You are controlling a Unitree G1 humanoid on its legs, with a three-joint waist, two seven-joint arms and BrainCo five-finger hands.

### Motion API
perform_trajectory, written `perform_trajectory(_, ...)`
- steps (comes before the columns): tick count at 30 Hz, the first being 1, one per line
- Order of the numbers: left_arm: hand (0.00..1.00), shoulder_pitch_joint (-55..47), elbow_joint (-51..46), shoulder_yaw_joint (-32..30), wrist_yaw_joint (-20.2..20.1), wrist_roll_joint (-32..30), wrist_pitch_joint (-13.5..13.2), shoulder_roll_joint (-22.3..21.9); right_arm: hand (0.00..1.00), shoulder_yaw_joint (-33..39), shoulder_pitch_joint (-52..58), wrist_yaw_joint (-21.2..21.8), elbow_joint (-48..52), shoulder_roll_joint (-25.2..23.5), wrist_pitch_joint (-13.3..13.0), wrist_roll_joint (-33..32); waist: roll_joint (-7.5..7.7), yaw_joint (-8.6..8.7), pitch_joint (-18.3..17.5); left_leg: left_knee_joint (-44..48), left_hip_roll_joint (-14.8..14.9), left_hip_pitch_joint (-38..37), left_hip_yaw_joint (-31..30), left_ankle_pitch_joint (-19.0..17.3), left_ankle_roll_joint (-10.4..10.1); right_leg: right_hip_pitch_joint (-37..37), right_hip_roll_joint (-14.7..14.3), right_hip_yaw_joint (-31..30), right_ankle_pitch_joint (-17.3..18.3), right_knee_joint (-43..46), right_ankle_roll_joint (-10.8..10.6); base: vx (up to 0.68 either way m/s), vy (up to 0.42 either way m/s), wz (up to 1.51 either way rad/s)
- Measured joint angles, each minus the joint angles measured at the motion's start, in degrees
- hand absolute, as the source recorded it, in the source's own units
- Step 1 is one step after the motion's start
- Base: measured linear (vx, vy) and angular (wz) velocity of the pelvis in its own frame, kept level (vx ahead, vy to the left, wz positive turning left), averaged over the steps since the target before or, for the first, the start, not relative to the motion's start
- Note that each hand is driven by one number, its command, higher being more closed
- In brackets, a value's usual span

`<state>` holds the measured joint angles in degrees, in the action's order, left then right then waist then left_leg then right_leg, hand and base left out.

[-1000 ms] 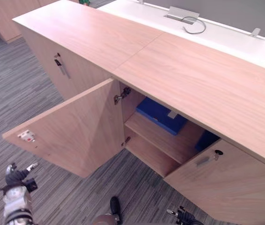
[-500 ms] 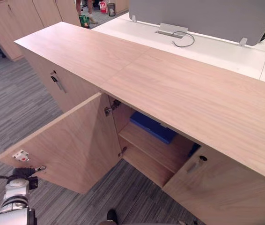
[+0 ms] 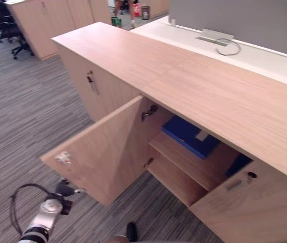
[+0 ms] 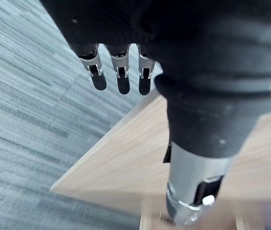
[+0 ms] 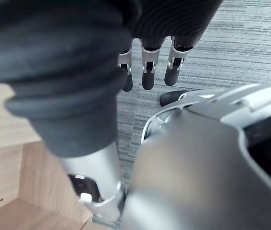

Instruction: Walk over to the cabinet, pick up the folder, carry it to the office cabinet, place the folder inside the office cabinet, then close the office cabinet door

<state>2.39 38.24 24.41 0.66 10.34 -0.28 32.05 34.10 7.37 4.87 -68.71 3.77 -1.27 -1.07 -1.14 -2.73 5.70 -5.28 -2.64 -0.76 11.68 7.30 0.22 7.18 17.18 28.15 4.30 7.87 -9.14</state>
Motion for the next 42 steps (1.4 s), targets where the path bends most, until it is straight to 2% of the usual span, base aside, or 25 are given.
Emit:
perform_trajectory(2, 0.0, -0.1, -3.1, 6.2, -2.3, 0.7, 0.0, 0.0, 0.0, -0.5, -0.1, 0.0, 0.0, 0.1, 0.0, 0.0, 0.02, 0.07, 0.0, -0.2, -0.7, 0.1, -0.2, 0.0, 0.5, 0.0, 0.8, 0.0, -0.3, 0.3, -0.6, -0.08, 0.097, 0.11)
perform_trajectory(3, 0.0, -0.1, -9.7, 14.7, -7.4, 2.1, -0.4, -0.2, 0.0, -1.6, -0.3, 0.0, -0.1, 0.2, -0.1, 0.0, 0.31, 0.75, -0.5, -0.2, -1.6, 0.3, -0.2, -0.2, 0.9, -0.4, 1.8, 0.0, -0.5, 0.7, -0.9, -0.12, 0.13, 0.06)
perform_trajectory(4, 0.0, 0.0, -13.7, 20.2, -9.5, 3.3, -0.5, -1.4, 0.0, -2.6, -0.4, -0.1, -0.3, 0.3, -0.3, 0.1, 0.75, 1.96, -1.8, -0.2, -2.1, 1.0, -0.2, -0.4, 1.2, -1.1, 2.4, 0.0, -0.7, 0.7, -1.1, -0.12, 0.127, 0.05)
perform_trajectory(5, 0.0, 0.2, -16.9, 23.1, -11.6, 4.1, -0.6, -3.2, 0.0, -2.9, -0.6, -0.1, -1.0, 0.3, -0.4, 0.1, 1.19, 2.81, -3.2, -0.2, -2.4, 2.0, 0.0, -0.4, 1.2, -2.2, 2.9, 0.0, -0.8, 1.0, -1.0, -0.11, 0.115, 0.02)
perform_trajectory(7, 0.0, 3.1, -22.9, 29.0, -15.8, 6.7, -3.0, -8.3, 0.0, -4.0, -1.1, -0.1, -2.2, 0.1, -0.6, 0.0, 1.91, 3.99, -4.2, -0.2, -2.7, 2.4, 0.4, -0.3, 1.2, -2.9, 3.3, 0.0, -1.2, 1.1, -0.3, -0.06, 0.064, -0.07)
perform_trajectory(8, 0.0, 5.4, -24.1, 29.8, -15.6, 8.1, -3.7, -13.4, 0.0, -5.1, -1.2, -0.1, -2.3, 0.1, -0.7, 0.2, 2.55, 4.42, -4.9, -0.2, -2.7, 2.7, 0.7, -0.3, 1.1, -3.4, 3.4, 0.0, -1.4, 1.1, -0.1, -0.06, 0.042, -0.12)
perform_trajectory(9, 0.0, 7.1, -24.6, 30.0, -16.8, 9.0, -4.9, -15.2, 0.0, -5.5, -1.3, -0.1, -2.5, 0.1, -0.8, 0.2, 2.85, 4.54, -5.0, -0.2, -2.7, 2.8, 0.7, -0.3, 1.1, -3.5, 3.5, 0.0, -1.4, 1.3, -0.1, -0.1, 0.037, -0.17)
perform_trajectory(10, 0.0, 10.5, -27.9, 32.5, -19.5, 11.0, -7.3, -16.8, 0.0, -7.2, -1.8, -0.1, -3.0, 0.1, -1.1, 0.3, 3.27, 5.44, -5.3, -0.2, -2.6, 2.8, 1.0, -0.1, 0.9, -3.9, 3.5, 0.0, -1.3, 1.6, -0.1, -0.08, 0.015, -0.14)
perform_trajectory(12, 0.0, 12.4, -30.4, 34.8, -21.6, 11.9, -9.3, -17.6, 0.0, -8.5, -2.4, -0.1, -2.9, 0.4, -1.2, 0.5, 3.06, 6.09, -5.2, -0.2, -2.2, 2.7, 1.4, -0.1, 0.8, -4.0, 3.2, 0.0, -1.4, 1.2, 0.0, -0.09, -0.01, -0.21)
perform_trajectory(16, 0.0, 12.2, -28.9, 37.5, -23.0, 12.0, -9.5, -17.8, 0.0, -9.5, -2.7, 0.1, -2.8, 1.0, -1.2, 2.4, 2.41, 6.64, -4.8, -0.2, -0.4, 2.9, 2.0, 0.2, 0.5, -3.8, 1.0, -0.1, -2.5, -1.7, 1.6, -0.07, -0.05, -0.24)
perform_trajectory(18, 0.0, 12.1, -28.6, 37.3, -23.0, 12.0, -9.1, -17.8, 0.0, -9.6, -2.7, 0.2, -3.0, 1.1, -1.2, 2.5, 2.47, 6.43, -4.8, -0.2, 0.4, 3.1, 3.8, 0.8, -0.2, -5.2, 1.1, 0.0, -2.9, -0.9, 2.2, -0.03, -0.053, -0.37)
perform_trajectory(19, 0.0, 11.9, -28.6, 37.2, -23.0, 12.1, -9.1, -17.8, 0.0, -9.9, -3.0, 0.5, -3.0, 1.4, -1.2, 2.6, 2.05, 6.29, -5.0, -0.2, 1.0, 3.3, 5.1, 0.9, -0.2, -6.0, 1.8, 2.1, -2.8, 0.2, 3.5, 0.01, -0.039, -0.57)
perform_trajectory(20, 0.0, 11.7, -28.6, 36.8, -23.0, 12.2, -9.1, -17.9, 0.0, -11.5, -3.3, 0.7, -2.9, 1.9, -1.3, 2.7, 1.91, 6.42, -5.1, -0.2, 1.6, 3.5, 6.5, 0.8, -0.2, -6.3, 3.1, 6.8, -3.0, 1.2, 4.9, 0.03, -0.033, -0.63)
perform_trajectory(21, 0.0, 11.4, -28.6, 36.5, -23.0, 12.1, -9.1, -18.0, 0.0, -11.8, -3.4, 0.7, -2.9, 1.9, -1.3, 3.0, 1.9, 6.45, -5.1, -0.2, 2.0, 3.6, 7.1, 0.7, -0.1, -6.4, 3.3, 8.1, -3.2, 1.2, 5.1, 0.04, -0.026, -0.59)
perform_trajectory(24, 0.0, 9.5, -26.5, 33.5, -22.9, 12.1, -9.4, -18.8, 0.0, -14.1, -3.9, 1.0, -2.4, 1.9, -1.5, 3.4, 2.07, 6.85, -4.8, -0.2, 3.8, 3.1, 8.9, 0.6, -0.2, -5.8, 0.9, 7.7, -5.2, -2.1, 4.9, 0.03, -0.054, -0.4)
perform_trajectory(25, 0.0, 8.4, -23.9, 31.3, -22.8, 12.2, -9.4, -19.5, 0.0, -15.9, -3.9, 1.1, -1.9, 2.2, -1.4, 3.9, 2.08, 6.75, -4.8, -0.1, 4.6, 2.6, 9.9, 0.5, -0.5, -5.1, -0.2, 7.4, -6.4, -4.2, 3.9, 0.02, -0.076, -0.48)
perform_trajectory(27, 0.0, 6.5, -18.1, 26.4, -22.2, 12.5, -9.4, -21.2, 0.0, -18.3, -4.0, 1.1, -1.1, 2.4, -1.4, 4.1, 2.0, 6.74, -4.9, -0.1, 5.9, 2.1, 11.2, 0.4, -1.2, -3.9, -2.6, 6.4, -7.9, -8.1, 3.4, 0.01, -0.128, -0.48)
perform_trajectory(30, 0.0, 4.5, -6.6, 15.9, -19.8, 15.7, -9.1, -23.4, 0.0, -20.2, -4.3, 0.7, -0.5, 2.5, -1.5, 3.1, 2.07, 6.47, -4.9, -0.2, 8.8, 1.2, 14.4, 0.3, -3.1, -3.7, -6.2, 3.4, -8.9, -11.8, 3.8, 0.02, -0.164, -0.58)
perform_trajectory(32, 0.0, 3.7, 1.6, 9.5, -18.8, 17.9, -9.0, -23.2, 0.0, -20.4, -4.6, 0.7, -0.5, 2.4, -1.7, 2.2, 2.08, 6.28, -4.9, 0.1, 11.1, -0.2, 17.5, 0.0, -4.6, -4.0, -8.6, 0.5, -9.4, -12.6, 4.2, 0.06, -0.175, -0.85)
perform_trajectory(35, 0.0, 1.6, 9.4, 3.1, -18.2, 17.8, -9.0, -21.3, 0.0, -20.7, -5.1, 0.8, -0.6, 2.4, -2.0, 2.2, 2.37, 6.16, -4.4, 6.8, 15.2, 0.1, 20.7, -3.5, -6.2, -4.1, -11.1, -3.1, -8.4, -12.5, 5.5, 0.06, -0.149, -0.7)
perform_trajectory(37, 0.0, -1.0, 16.1, -5.0, -17.3, 16.5, -8.8, -21.6, 0.0, -20.8, -5.1, 1.1, -0.6, 3.1, -2.1, 2.3, 1.51, 5.82, -3.4, 17.7, 20.9, 1.2, 21.4, -8.6, -6.0, -3.8, -13.5, -6.8, -7.3, -11.7, 6.8, 0.17, -0.236, -0.93)
perform_trajectory(39, 0.0, -1.5, 19.2, -9.4, -16.5, 15.3, -8.8, -22.1, 0.0, -21.5, -5.4, 1.3, -0.5, 3.5, -2.1, 2.3, 1.44, 5.27, -3.1, 23.3, 22.6, 3.3, 18.0, -9.5, -5.0, -3.9, -13.8, -8.8, -6.9, -11.0, 7.4, 0.13, -0.124, -0.64)
perform_trajectory(40, 0.0, -1.6, 21.5, -13.7, -15.5, 13.5, -8.8, -22.7, 0.0, -22.8, -5.7, 1.4, -0.4, 4.2, -2.1, 2.3, 1.6, 5.0, -2.4, 28.6, 22.5, 6.2, 11.1, -11.7, -5.3, -3.9, -13.3, -10.2, -6.4, -10.3, 8.1, 0.09, -0.051, -0.62)
perform_trajectory(42, 0.0, -2.8, 23.4, -19.2, -12.6, 8.1, -9.4, -23.8, 0.0, -22.9, -6.3, 1.6, -0.5, 5.9, -2.2, 2.4, 0.51, 3.78, -1.2, 27.2, 17.5, 6.7, -3.3, -17.4, -7.3, -4.0, -13.0, -13.3, -6.2, -9.3, 8.3, 0.06, 0.065, -0.86)
